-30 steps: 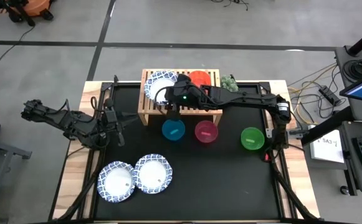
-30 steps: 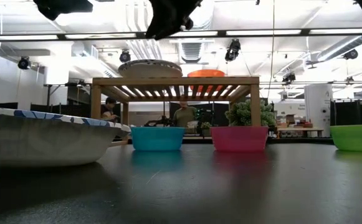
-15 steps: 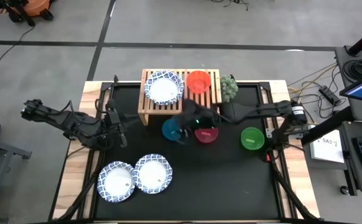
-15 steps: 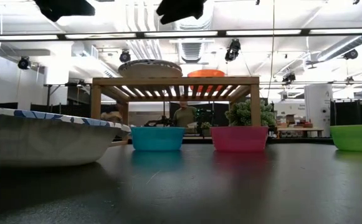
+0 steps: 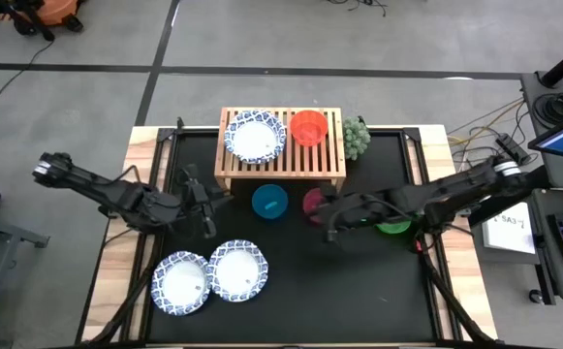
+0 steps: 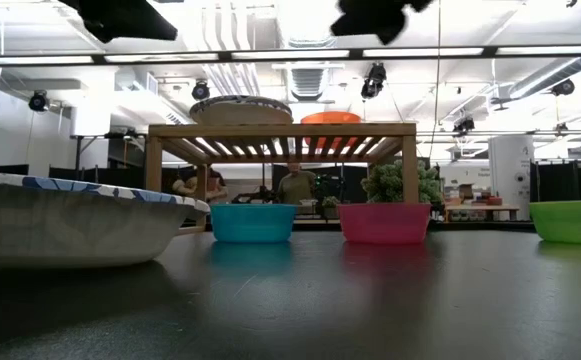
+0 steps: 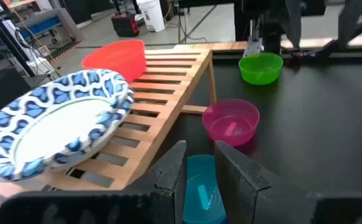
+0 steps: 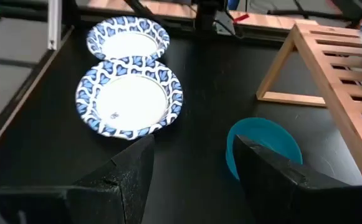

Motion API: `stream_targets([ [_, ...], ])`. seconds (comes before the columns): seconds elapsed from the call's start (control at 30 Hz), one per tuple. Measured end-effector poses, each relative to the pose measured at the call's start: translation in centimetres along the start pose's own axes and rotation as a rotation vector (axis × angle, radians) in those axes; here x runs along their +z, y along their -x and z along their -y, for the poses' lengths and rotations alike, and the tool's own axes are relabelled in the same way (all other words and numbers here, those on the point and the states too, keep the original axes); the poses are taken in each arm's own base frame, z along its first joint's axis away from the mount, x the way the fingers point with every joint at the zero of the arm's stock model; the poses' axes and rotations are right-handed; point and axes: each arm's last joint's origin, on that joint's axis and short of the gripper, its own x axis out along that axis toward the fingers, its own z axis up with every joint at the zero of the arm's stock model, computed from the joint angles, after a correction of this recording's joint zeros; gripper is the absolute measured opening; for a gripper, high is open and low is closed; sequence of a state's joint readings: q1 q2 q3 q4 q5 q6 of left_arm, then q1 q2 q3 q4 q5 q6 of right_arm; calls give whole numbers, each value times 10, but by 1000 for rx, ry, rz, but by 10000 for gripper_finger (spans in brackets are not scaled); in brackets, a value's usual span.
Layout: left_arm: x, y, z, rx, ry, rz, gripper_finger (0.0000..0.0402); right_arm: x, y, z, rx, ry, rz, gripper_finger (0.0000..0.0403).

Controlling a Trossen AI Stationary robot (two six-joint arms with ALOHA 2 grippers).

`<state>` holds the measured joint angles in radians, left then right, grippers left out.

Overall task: Place and stack bowls onto a shelf
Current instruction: Stack the blue bowl on top of the other orange bowl on the shelf

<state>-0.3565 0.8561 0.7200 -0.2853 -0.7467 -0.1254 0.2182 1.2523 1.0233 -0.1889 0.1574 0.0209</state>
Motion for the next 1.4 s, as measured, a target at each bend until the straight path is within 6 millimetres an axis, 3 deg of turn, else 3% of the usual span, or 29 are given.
stream_targets([
  [0.23,6,-22,22,-37,117,62,64,-24,38,6,3,-10,103,208],
  [0.47,4,-41,44,-178,173,64,64,-38,61,10,1,19,168,208],
  [0.67,-4,-60,60,-173,178,35,64,-46,68,11,-1,53,176,208],
  [0.9,5,-82,82,-163,111,-18,64,-52,72,12,-1,77,165,208],
  [1.23,0,-119,106,-103,-42,-260,64,-56,73,12,-3,132,131,208],
  [1.4,-10,-145,109,-45,-117,-392,64,-60,77,13,2,105,95,208],
])
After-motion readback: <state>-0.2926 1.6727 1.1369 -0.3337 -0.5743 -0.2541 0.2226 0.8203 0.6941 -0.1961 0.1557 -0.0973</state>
